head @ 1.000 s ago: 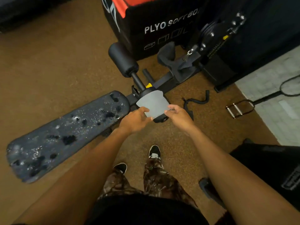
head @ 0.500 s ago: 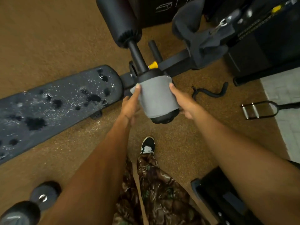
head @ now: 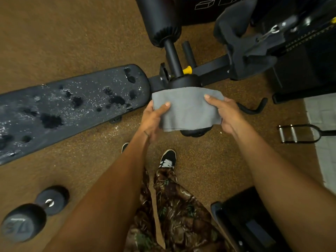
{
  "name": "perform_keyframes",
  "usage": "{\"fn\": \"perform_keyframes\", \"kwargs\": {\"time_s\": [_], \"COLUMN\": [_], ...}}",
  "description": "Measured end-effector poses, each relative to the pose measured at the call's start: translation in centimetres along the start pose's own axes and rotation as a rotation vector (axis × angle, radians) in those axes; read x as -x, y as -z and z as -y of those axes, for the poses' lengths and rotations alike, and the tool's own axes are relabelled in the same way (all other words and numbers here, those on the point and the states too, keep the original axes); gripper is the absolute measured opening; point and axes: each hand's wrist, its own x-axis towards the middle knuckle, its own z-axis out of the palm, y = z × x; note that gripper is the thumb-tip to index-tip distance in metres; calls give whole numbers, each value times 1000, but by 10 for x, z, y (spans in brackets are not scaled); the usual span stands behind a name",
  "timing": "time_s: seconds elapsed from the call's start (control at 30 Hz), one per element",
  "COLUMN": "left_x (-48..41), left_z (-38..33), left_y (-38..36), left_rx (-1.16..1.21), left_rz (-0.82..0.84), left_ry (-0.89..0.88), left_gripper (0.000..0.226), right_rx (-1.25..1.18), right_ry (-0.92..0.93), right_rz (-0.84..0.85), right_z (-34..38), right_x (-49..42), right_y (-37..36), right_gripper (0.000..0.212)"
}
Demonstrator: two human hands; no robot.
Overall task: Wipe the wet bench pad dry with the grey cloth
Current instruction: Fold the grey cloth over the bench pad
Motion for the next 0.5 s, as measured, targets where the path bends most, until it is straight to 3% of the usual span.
{"fn": "perform_keyframes", "kwargs": {"time_s": [0.13, 0.33, 0.5], "left_x": [4, 19, 43], "left_z": [-5, -20, -37], "left_y": [-1, 6, 7], "left_rx": [-156, -257, -529], "left_rz": [-64, -137, -304], "left_ry": [-98, -253, -546], "left_gripper": [37, 27, 21], "right_rx": [33, 23, -62], "right_ry": [145, 193, 192], "right_rz": [-70, -104, -16], "right_z": [3, 5, 13], "right_x": [9, 36, 70], "right_y": [-5, -12, -43], "right_gripper": [12, 14, 14]}}
